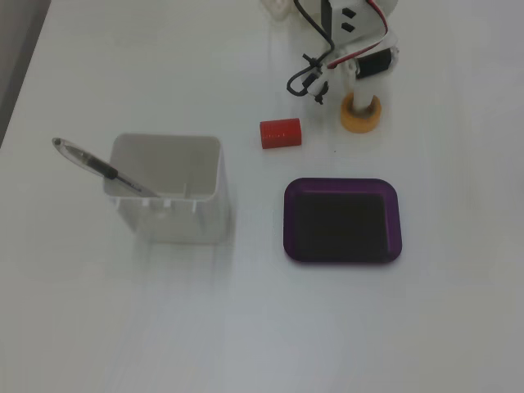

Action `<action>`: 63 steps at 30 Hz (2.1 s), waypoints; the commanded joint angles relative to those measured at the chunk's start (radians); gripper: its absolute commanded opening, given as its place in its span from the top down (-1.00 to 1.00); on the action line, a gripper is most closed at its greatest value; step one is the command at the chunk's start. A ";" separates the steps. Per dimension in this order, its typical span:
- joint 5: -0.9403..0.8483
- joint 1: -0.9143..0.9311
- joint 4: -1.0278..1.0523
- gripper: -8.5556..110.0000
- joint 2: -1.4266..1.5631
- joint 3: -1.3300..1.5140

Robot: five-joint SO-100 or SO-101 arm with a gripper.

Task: Remove the yellow tape from the box.

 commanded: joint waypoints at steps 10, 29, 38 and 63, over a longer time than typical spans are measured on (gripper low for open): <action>-0.003 0.190 0.356 0.67 0.400 -0.224; 0.017 0.517 0.442 0.67 1.562 0.526; 0.287 0.503 0.327 0.68 1.513 0.742; 0.313 0.440 0.305 0.86 1.513 0.807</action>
